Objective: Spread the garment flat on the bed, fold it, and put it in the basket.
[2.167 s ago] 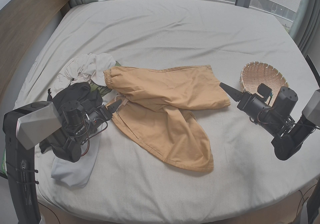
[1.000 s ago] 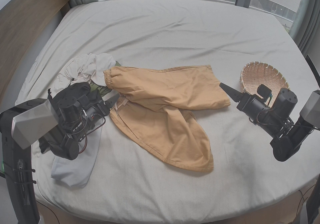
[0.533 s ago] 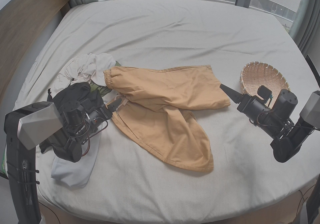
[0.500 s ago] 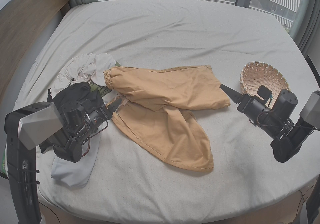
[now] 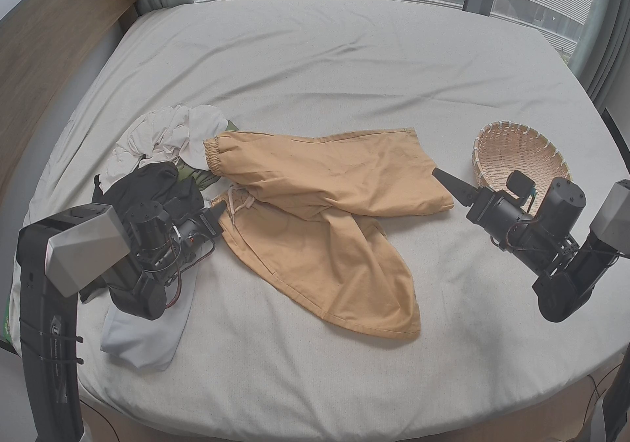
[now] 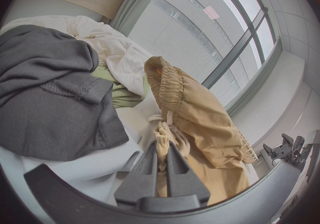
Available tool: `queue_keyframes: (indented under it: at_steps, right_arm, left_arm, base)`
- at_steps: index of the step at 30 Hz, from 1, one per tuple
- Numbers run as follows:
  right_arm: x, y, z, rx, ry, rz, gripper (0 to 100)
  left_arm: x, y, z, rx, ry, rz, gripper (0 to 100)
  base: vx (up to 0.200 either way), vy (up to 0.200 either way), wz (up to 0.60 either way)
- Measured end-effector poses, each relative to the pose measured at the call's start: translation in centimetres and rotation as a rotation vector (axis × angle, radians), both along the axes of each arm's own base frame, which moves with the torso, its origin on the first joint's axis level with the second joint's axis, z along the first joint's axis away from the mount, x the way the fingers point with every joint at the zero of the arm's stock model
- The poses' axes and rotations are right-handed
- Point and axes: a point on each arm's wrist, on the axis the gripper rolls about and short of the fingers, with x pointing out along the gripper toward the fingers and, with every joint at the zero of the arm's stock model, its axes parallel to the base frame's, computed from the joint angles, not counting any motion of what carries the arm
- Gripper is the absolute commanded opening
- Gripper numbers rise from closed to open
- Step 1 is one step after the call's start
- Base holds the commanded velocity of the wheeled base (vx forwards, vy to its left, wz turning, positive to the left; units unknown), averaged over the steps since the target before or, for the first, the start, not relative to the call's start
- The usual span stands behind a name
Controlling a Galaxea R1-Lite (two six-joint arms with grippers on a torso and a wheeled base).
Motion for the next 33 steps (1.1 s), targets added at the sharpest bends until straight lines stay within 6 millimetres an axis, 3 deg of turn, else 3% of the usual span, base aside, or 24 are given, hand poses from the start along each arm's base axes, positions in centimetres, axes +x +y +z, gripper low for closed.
queue_keyframes:
  at_steps: [5,14,22,33]
  right_arm:
    - [-0.2,-0.1,-0.4,-0.005,0.018,-0.001,100]
    - [-1.5,-0.3,-2.2,-0.028,0.103,0.001,100]
    - [-2.5,-0.5,-5.3,-0.092,0.212,0.003,100]
    - [-3.7,-0.2,-9.1,-0.147,0.358,0.027,100]
  left_arm:
    - [-1.2,0.2,0.0,0.001,0.005,0.023,0]
    - [-6.7,1.1,0.9,0.024,0.09,0.032,0]
    - [-11.4,1.8,2.1,0.05,0.154,0.036,0]
    - [-15.2,2.5,2.4,0.065,0.229,0.036,0]
  base:
    - [0.0,0.0,0.0]
    - [0.0,0.0,0.0]
    - [0.0,0.0,0.0]
    - [0.0,0.0,0.0]
